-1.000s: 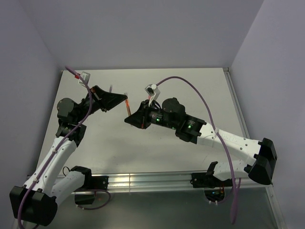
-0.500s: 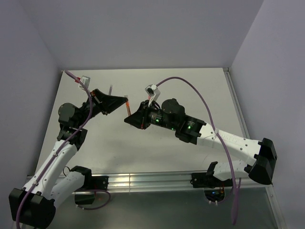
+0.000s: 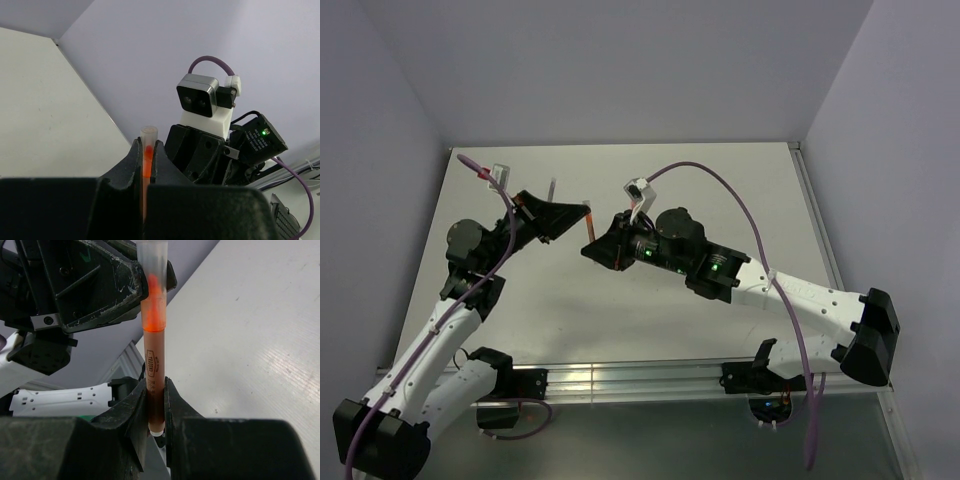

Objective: Insert the pens into the pen caps

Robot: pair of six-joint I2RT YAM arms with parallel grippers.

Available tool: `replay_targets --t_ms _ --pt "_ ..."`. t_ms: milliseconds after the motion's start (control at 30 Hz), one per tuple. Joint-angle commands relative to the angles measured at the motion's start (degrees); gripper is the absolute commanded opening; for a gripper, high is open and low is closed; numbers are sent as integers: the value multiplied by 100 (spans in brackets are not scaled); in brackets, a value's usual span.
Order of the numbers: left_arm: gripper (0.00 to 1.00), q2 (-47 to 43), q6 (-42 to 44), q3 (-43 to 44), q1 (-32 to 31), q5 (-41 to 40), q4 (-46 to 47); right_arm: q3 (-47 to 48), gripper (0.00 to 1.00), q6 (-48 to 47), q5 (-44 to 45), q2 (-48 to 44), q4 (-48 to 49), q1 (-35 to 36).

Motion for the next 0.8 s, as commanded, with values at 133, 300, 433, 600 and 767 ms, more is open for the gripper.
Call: replay_targets --t_ms 133,300,433,600,767 --pt "0 -270 336 143 -266 615 -549 501 0 -223 643 164 61 -60" --pt "0 -305 407 116 -310 623 -681 659 0 -205 626 226 -88 -166" --pt "0 -314 442 116 -389 623 -725 694 0 -205 617 226 -106 -253" --pt "0 -279 547 133 -600 571 -821 870 0 -258 600 287 -229 -350" --pt "0 -235 723 178 -881 421 -1120 975 0 -275 538 322 -255 -473"
